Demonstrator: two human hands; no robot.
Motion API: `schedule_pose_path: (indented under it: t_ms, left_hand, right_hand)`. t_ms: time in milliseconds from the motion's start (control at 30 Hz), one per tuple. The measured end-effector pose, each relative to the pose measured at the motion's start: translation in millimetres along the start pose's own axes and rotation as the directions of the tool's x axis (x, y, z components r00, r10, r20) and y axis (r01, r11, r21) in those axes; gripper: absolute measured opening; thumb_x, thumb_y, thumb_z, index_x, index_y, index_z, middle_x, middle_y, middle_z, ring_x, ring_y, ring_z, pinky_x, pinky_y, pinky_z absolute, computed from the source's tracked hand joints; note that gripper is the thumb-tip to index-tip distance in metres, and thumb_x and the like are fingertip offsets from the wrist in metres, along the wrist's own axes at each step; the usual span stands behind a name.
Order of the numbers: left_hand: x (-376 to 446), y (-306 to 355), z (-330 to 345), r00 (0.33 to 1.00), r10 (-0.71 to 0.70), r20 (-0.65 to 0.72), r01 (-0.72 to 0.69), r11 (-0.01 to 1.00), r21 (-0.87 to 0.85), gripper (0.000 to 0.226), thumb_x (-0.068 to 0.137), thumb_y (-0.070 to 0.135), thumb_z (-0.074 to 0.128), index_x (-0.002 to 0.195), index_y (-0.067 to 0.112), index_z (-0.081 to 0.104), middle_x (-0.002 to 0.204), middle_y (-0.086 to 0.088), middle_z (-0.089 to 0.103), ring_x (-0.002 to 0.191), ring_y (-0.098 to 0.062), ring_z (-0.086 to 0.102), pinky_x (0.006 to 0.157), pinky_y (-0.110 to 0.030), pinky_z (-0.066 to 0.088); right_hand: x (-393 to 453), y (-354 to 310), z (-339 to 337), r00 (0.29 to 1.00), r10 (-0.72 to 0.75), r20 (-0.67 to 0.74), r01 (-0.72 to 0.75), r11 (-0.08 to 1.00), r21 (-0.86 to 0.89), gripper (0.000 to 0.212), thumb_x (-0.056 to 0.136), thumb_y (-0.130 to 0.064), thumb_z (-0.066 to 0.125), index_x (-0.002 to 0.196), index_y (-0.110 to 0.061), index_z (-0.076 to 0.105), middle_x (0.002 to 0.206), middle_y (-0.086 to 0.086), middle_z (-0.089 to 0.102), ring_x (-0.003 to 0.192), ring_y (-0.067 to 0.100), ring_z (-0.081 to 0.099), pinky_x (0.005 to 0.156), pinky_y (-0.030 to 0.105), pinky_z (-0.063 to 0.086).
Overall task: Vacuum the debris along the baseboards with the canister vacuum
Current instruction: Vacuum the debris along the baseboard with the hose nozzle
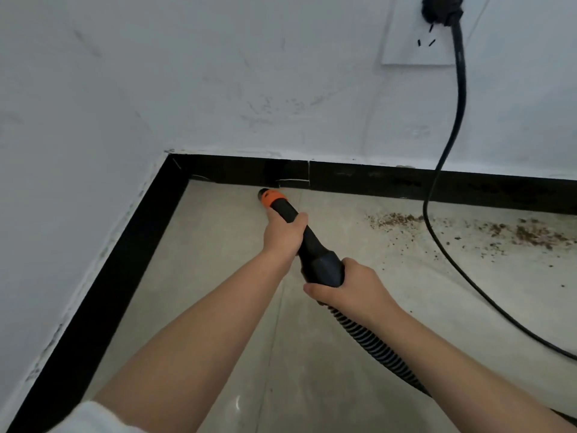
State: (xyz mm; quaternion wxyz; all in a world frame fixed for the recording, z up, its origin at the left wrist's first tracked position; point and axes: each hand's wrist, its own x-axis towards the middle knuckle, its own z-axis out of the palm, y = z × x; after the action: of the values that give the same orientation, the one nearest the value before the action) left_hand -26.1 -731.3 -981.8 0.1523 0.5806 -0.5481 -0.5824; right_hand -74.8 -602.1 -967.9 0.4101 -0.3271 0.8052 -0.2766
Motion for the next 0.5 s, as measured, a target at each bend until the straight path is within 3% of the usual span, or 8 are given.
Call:
schedule_pose_path:
  t_ms: [200, 500]
  left_hand:
    - [17.2, -6.8, -40.6, 0.997, 0.007, -0.083, -0.008, 1.0, -0.015, 0.064, 0.092, 0.022, 0.052, 0.147, 0.014, 0.021, 0.131, -0.015, 0.048, 0.114, -0.03, 0.051, 0.095, -0.041, 0.047]
    - [33.5, -8.6, -82.4, 0.988, 0.011, -0.157, -0.016, 0.999, -0.029, 0.057, 0.092, 0.023, 0.053, 0.144, 0.013, 0.03, 0.127, -0.014, 0.051, 0.106, -0.027, 0.054, 0.084, -0.034, 0.047]
  right_hand:
    - [14.9, -25.2, 32.5, 0.998, -0.027, 0.06, 0.022, 0.997, 0.069, 0.044, 0.073, -0.04, 0.073, 0.098, -0.013, 0.049, 0.091, -0.001, 0.058, 0.073, 0.009, 0.055, 0.054, 0.018, 0.042]
    - [35.7, -53.2, 64.8, 0.99, -0.063, 0.125, 0.052, 0.995, 0.089, 0.045, 0.073, -0.039, 0.073, 0.1, -0.014, 0.046, 0.094, 0.001, 0.057, 0.079, 0.014, 0.058, 0.063, 0.026, 0.049]
